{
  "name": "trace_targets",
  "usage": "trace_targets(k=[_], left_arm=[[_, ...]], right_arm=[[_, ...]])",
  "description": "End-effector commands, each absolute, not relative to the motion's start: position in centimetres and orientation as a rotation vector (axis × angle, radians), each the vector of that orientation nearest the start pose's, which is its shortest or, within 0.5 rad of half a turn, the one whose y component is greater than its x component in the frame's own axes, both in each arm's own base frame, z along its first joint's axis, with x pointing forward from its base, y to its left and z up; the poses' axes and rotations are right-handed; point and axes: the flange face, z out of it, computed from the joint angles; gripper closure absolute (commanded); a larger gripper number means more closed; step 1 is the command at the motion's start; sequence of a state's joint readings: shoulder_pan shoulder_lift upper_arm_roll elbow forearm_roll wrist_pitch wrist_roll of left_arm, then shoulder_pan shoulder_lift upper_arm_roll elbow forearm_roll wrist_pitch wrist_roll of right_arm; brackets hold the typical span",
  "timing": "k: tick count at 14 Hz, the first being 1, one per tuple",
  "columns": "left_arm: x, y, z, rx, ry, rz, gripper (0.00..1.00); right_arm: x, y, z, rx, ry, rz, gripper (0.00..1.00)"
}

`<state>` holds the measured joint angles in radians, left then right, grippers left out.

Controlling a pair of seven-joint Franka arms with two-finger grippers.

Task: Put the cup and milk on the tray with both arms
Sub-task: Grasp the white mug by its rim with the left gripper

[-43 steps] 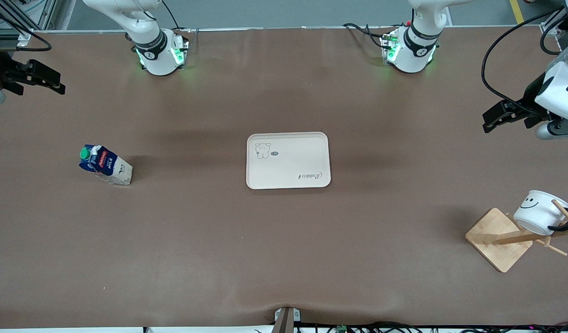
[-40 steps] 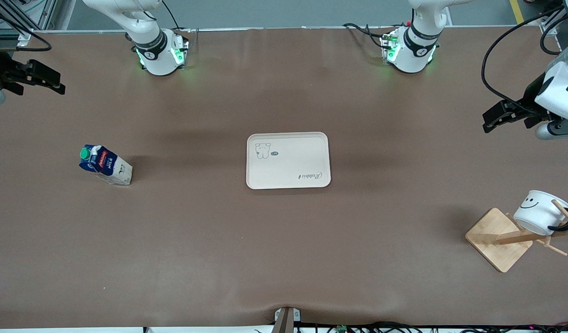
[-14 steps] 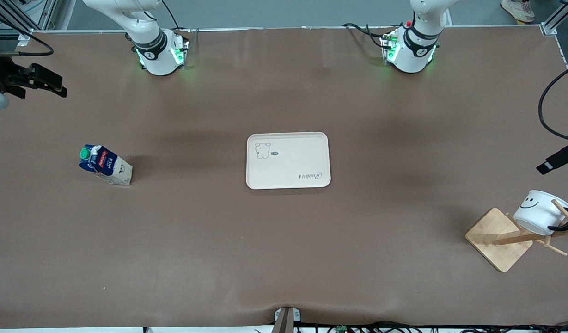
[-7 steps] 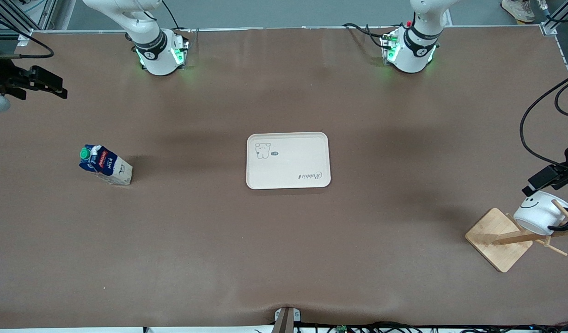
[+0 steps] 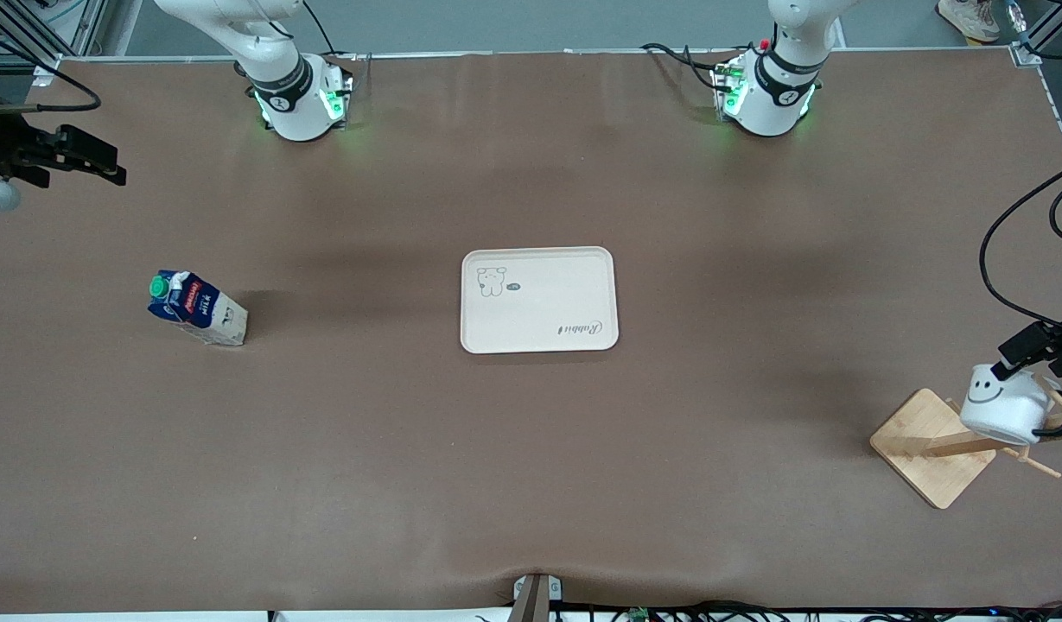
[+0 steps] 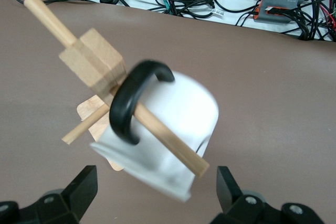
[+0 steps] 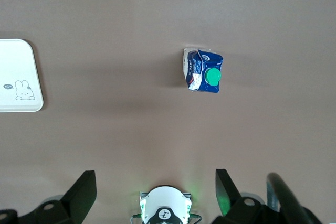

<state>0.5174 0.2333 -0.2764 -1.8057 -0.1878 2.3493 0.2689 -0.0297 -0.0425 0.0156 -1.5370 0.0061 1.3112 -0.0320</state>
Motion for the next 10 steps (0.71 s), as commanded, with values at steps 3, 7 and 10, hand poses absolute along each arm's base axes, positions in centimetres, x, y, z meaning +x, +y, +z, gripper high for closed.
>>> trace_targets(k=[3,7,10], left_arm=[[63.7,16.7,44.7,-3.233,-0.158,-0.609,0.00],[65.2,16.0,43.8,-3.253,-0.140,-0.609,0.27],[65.4,15.3,43.8,-3.258,-0.125,-0.609,0.62]], right_arm=[[51.9,-1.0,63.9,-3.109,-0.046,0.308,0.00],[51.9,-1.1,63.8,-3.118,-0.043,0.317,0.00],[52.7,-0.6,61.8,-3.114,-0.044,0.398,0.00]])
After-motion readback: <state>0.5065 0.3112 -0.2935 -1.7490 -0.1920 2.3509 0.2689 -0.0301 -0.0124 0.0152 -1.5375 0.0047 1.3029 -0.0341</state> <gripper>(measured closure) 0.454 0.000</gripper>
